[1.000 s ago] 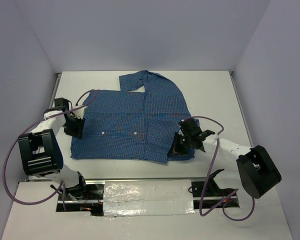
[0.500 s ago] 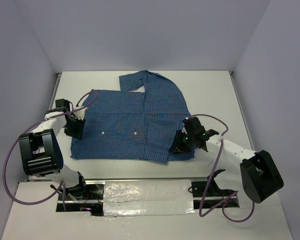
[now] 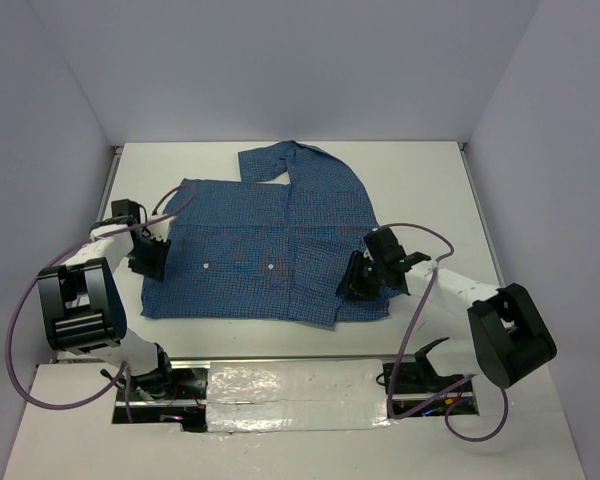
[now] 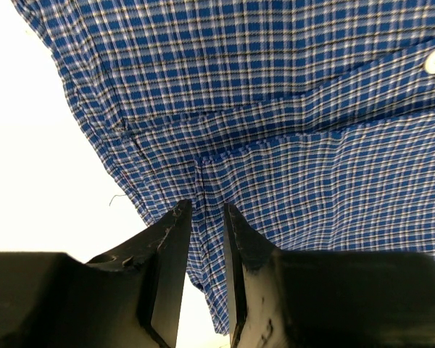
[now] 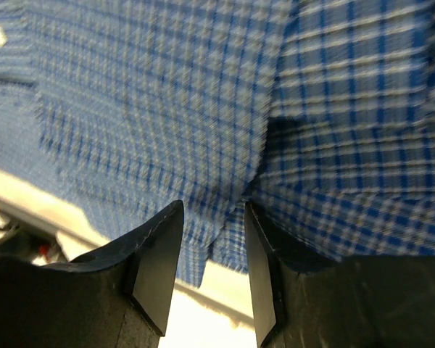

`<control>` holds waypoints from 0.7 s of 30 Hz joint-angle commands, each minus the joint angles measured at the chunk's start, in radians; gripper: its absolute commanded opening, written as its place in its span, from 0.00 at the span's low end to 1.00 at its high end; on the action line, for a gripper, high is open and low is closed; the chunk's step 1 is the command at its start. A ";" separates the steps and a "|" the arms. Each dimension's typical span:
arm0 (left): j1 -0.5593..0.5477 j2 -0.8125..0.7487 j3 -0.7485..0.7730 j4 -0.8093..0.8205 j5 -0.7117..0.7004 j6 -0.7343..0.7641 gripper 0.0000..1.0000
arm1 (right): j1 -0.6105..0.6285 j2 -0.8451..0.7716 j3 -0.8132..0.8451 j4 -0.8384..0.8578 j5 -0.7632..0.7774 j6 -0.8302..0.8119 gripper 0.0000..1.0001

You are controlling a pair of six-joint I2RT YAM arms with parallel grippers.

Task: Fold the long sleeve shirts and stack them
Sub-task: Fold the shirt

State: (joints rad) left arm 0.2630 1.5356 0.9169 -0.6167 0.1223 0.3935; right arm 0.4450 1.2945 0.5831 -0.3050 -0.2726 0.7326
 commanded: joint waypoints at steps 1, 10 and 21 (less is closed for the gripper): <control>-0.002 -0.015 -0.015 0.008 -0.018 0.018 0.37 | -0.005 0.025 0.043 0.032 0.090 0.005 0.47; -0.001 -0.028 -0.027 0.005 -0.026 0.025 0.37 | -0.019 0.080 0.060 0.041 0.145 -0.005 0.04; 0.080 -0.049 0.062 -0.215 0.033 0.024 0.71 | -0.086 -0.136 0.169 -0.245 0.269 -0.069 0.92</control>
State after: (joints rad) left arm 0.3012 1.5242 0.9268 -0.7158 0.1215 0.4164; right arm 0.3927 1.2728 0.7097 -0.4110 -0.0822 0.6746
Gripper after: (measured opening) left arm 0.681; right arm 0.884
